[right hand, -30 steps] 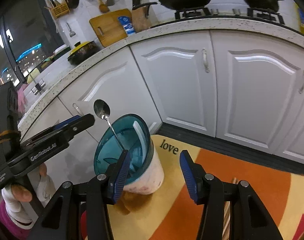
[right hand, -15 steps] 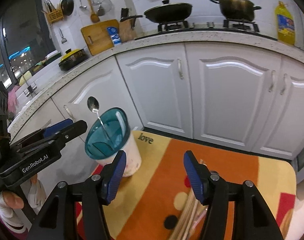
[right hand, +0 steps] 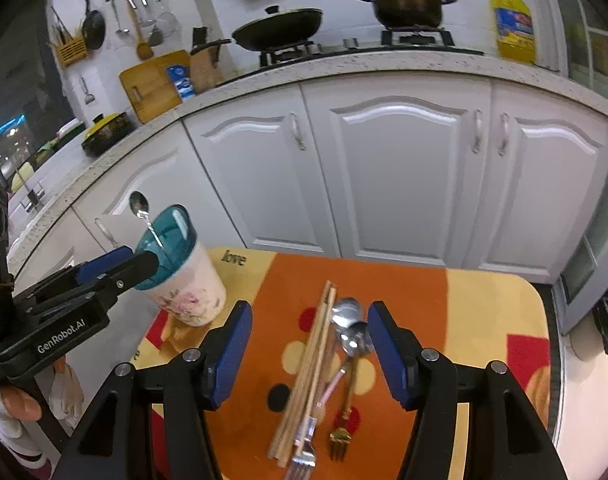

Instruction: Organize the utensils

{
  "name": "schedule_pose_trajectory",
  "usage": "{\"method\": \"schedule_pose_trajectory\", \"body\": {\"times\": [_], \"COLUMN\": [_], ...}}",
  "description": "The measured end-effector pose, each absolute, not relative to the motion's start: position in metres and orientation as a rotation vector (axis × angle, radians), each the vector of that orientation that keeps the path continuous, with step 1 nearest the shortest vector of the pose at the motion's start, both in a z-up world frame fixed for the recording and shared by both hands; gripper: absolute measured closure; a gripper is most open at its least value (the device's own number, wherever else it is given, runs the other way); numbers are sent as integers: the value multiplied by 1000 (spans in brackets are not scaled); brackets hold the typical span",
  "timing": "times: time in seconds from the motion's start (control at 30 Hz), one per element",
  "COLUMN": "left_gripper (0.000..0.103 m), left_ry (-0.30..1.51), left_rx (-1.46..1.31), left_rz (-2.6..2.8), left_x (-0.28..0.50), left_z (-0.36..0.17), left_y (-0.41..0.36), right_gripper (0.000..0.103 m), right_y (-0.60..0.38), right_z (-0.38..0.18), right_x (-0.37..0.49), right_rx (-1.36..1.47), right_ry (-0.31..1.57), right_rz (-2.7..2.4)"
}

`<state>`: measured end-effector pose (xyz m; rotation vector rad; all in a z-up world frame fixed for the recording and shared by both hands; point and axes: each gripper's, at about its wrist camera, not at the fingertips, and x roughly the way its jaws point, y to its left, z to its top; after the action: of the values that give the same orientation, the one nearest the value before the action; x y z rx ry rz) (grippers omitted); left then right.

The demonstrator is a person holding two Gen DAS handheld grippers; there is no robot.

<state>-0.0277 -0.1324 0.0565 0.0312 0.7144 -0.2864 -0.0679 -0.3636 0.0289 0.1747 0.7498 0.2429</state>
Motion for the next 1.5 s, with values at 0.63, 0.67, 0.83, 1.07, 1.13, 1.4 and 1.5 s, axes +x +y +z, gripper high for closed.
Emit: {"method": "schedule_pose_trajectory", "body": {"times": [0.63,0.67,0.83,1.07,1.13,1.4,1.5], "left_gripper": [57,57,57,57,57,58,61], "left_ry": [854,859,906,1005,1036,1110,1132], "left_rx": [-2,2,16,-10,-21,14,39], "left_rz": [-353,-352,-371,-430,-446,-491,-481], "left_x": [-17,-17,-13,1,6,22,25], "left_z": [14,12,-7,-40,-50,-80,-91], "left_y": [-146,-147,-153,-164,-169,-195,-203], "right_gripper": [45,53,57,57,57,57,57], "right_y": [-405,-403,-396,-387,-385,-383,-382], "right_z": [-27,-33,-63,-92,-96,-104,-104], "right_x": [-62,-59,-41,-25,-22,-19,-17], "right_rx": [270,267,253,239,237,206,185], "right_ry": [851,863,932,1003,1011,1025,1029], "right_rz": [190,197,207,223,222,216,211]}}
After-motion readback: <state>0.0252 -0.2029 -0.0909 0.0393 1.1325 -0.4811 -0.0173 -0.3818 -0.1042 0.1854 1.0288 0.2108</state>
